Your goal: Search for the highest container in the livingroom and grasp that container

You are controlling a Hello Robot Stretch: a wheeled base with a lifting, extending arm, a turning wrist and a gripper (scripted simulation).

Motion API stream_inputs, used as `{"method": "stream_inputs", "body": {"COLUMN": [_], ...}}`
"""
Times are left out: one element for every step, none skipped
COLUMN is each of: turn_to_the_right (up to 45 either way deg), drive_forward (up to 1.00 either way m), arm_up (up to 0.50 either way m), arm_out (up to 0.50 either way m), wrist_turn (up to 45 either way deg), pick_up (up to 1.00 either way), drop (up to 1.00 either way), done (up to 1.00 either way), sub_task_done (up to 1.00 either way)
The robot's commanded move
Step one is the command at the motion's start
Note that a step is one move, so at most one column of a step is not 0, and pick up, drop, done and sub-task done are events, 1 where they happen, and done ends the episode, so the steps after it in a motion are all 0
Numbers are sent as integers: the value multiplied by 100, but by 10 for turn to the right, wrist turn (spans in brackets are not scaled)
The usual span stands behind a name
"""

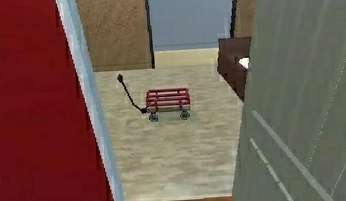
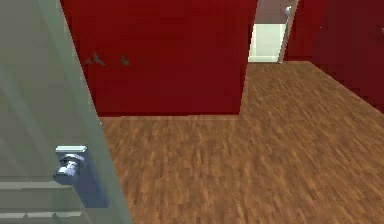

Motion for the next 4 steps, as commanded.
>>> {"method": "stream_inputs", "body": {"turn_to_the_right": [0, -30, 0, -30], "drive_forward": [5, 0, 100, 0], "arm_up": [0, 0, 0, 0], "arm_out": [0, 0, 0, 0], "wrist_turn": [0, 0, 0, 0], "pick_up": [0, 0, 0, 0], "drop": [0, 0, 0, 0], "done": [0, 0, 0, 0], "sub_task_done": [0, 0, 0, 0]}}
